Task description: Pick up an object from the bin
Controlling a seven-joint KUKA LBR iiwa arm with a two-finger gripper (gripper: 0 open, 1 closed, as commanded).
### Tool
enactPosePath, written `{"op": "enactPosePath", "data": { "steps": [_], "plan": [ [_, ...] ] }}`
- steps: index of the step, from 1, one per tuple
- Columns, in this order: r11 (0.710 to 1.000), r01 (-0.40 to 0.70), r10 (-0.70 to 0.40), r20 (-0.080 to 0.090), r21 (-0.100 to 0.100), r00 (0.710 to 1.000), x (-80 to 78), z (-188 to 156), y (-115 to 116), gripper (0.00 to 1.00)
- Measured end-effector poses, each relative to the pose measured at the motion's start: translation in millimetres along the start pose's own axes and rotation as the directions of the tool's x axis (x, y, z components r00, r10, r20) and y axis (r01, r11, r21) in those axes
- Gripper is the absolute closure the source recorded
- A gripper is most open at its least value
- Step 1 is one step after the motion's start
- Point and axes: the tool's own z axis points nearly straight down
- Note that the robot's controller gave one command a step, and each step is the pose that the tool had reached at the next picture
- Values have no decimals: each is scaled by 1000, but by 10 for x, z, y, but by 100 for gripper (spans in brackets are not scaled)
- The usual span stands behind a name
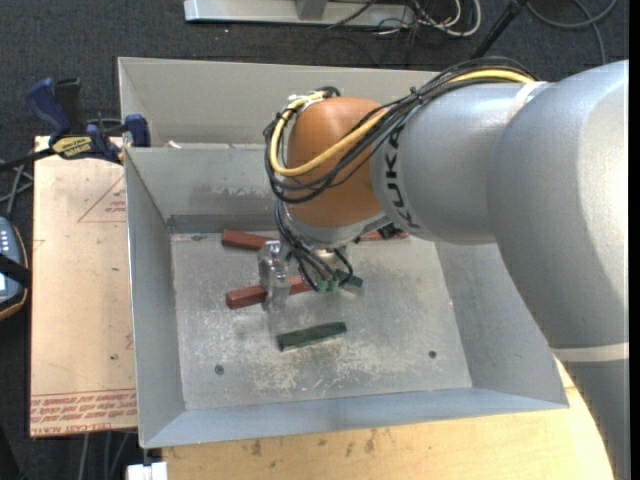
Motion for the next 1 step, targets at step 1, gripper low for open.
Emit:
{"op": "enactPosePath", "data": {
  "steps": [1],
  "plan": [
    [1000, 3, -3, 5, 0, 1000, -15, -180, 2, 100]
  ]
}}
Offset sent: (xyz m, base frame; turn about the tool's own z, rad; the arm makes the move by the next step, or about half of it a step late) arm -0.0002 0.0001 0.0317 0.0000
